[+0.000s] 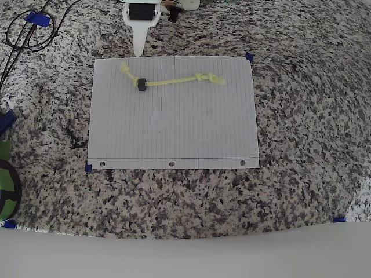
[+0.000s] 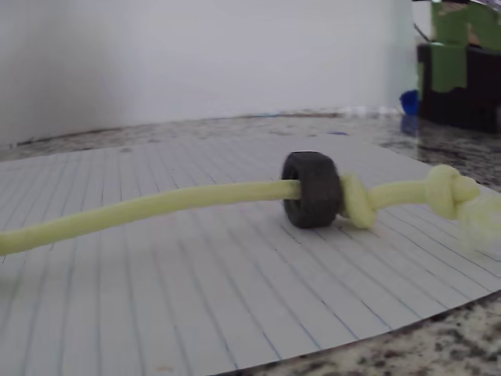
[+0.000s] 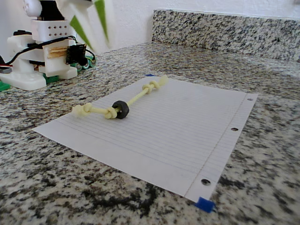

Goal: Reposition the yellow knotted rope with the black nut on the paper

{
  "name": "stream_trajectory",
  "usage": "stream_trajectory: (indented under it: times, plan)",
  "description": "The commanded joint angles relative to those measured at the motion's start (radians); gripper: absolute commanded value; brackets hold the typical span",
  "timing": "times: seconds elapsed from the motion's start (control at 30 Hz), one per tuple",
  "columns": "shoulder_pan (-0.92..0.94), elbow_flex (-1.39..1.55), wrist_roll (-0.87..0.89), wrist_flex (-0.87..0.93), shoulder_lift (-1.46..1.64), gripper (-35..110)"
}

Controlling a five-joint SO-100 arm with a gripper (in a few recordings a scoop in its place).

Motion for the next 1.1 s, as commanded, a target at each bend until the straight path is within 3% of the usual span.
stream_trajectory:
  times: [0.0,0.27,0.43,0.63,0.87,1.07]
  plan:
    - [0.017,-0.052,-0.049,0.006,-0.086,19]
    - [0.083,-0.06,-0.23,-0.04,-0.285,32]
    - [0.097,-0.086,-0.23,-0.052,-0.374,30]
    - [0.104,-0.15,-0.224,-0.031,-0.44,43]
    - [0.098,-0.153,-0.233,-0.118,-0.495,43]
    - [0.104,-0.153,-0.365,-0.109,-0.572,43]
